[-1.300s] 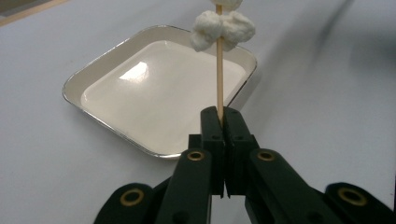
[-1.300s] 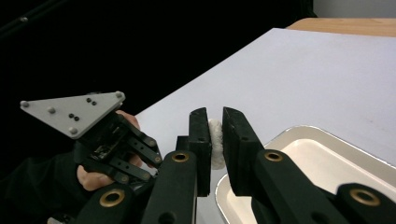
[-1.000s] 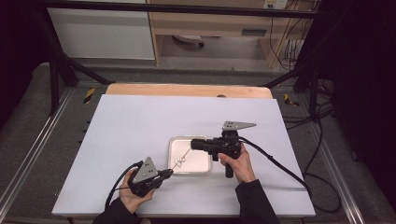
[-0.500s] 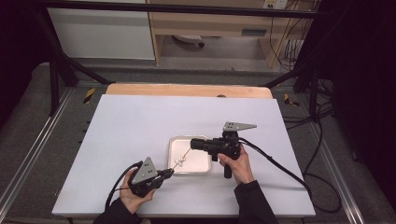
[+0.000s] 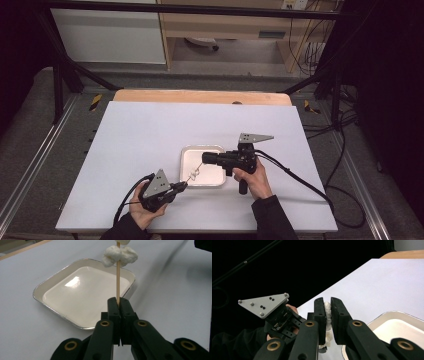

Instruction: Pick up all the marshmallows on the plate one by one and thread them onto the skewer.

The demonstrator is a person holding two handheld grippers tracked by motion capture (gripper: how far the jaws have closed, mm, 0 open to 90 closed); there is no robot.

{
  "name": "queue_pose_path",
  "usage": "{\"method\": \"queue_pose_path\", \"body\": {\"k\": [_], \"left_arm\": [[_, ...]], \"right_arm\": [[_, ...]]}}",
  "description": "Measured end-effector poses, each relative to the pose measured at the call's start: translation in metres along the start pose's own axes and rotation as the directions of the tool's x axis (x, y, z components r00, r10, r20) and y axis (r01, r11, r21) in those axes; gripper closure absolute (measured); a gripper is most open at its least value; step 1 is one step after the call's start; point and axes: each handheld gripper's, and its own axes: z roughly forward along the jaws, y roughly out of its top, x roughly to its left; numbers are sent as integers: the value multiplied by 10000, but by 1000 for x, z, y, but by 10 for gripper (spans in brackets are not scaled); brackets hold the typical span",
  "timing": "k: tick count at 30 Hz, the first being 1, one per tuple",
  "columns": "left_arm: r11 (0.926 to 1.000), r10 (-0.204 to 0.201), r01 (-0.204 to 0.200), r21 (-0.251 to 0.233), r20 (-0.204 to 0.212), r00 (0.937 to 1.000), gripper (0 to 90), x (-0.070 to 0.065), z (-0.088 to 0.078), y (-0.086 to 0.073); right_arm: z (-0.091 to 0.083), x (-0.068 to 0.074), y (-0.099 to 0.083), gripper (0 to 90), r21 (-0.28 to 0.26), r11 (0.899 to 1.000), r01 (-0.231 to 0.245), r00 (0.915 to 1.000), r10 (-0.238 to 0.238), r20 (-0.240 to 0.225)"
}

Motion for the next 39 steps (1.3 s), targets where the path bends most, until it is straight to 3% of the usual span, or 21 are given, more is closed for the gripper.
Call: {"method": "queue_pose_path", "body": {"k": [11, 31, 39], "left_arm": [[9998, -223, 223, 15, 154, 9996, 890, -1, 2, 0], [9991, -394, 390, 166, 265, 9989, 890, -3, 5, 1], [9982, -587, 583, 147, 305, 9978, 889, 0, 5, 0]], "right_arm": [[3, 2, -7, 838, -85, 9993, 362, 9989, -359, 310], [8, 2, -14, 832, -23, 9973, 738, 9967, -737, 336], [8, 2, -14, 805, 348, 9971, 680, 9956, -701, 615]]}}
